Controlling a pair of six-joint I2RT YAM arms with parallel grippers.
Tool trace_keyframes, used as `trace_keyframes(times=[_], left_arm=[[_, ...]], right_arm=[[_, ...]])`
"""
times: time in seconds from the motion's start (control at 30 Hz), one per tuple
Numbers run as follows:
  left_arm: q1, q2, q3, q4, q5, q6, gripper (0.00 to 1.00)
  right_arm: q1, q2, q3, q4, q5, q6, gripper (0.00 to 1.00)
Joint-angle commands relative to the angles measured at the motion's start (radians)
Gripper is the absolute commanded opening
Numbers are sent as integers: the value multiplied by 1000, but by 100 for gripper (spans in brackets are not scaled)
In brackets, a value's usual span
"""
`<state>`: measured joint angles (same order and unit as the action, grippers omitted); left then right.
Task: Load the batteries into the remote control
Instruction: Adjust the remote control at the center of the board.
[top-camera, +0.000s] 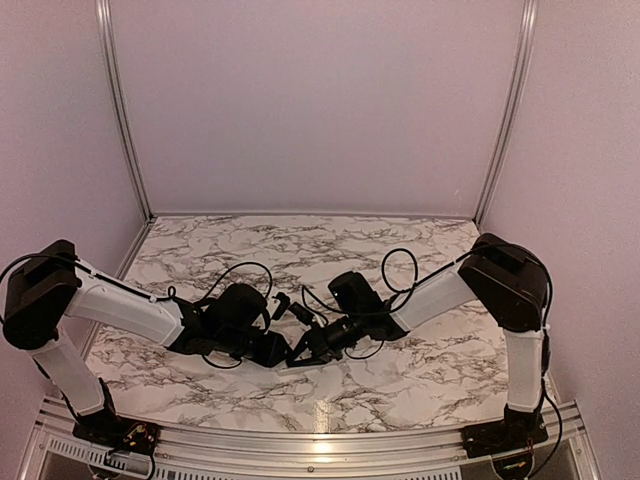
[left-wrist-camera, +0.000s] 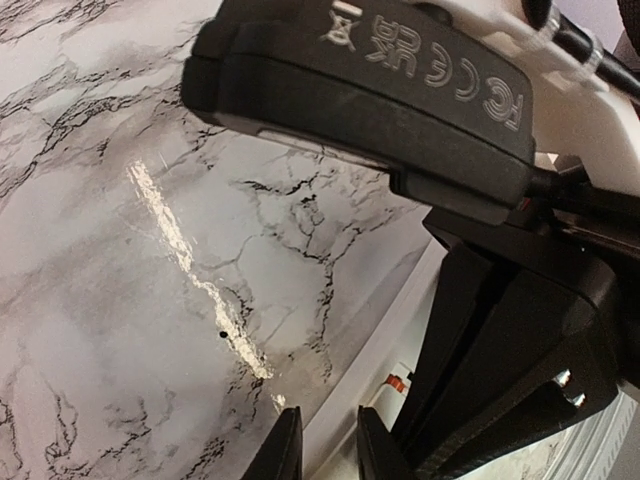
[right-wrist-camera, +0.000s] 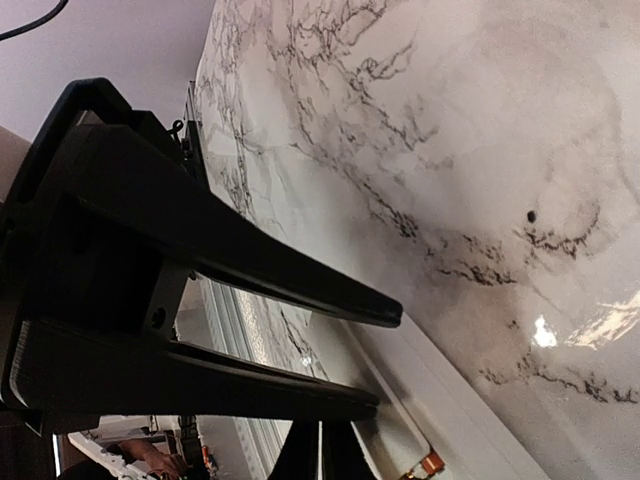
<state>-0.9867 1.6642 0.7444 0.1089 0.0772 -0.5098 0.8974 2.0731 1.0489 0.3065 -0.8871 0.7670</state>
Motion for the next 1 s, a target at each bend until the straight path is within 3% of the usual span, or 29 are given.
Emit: trace_keyframes(times=[0.0,0.63,0.83,0.97], left_arm=[[-12,16,20,-29,10,29,20],[-10,-21,69,-107,-1,102,19],[14,-68,69,-144,-14,114,25],[54,-136,53,-150,-35,95,34]], right_arm=[[6,-37,-9,12,9,11,2],[-37,-105,-35,3,-5,-15,4],[-79,-170,-51,-48,6,-109,11],[-108,-190,-5,-200,76,-256,19]])
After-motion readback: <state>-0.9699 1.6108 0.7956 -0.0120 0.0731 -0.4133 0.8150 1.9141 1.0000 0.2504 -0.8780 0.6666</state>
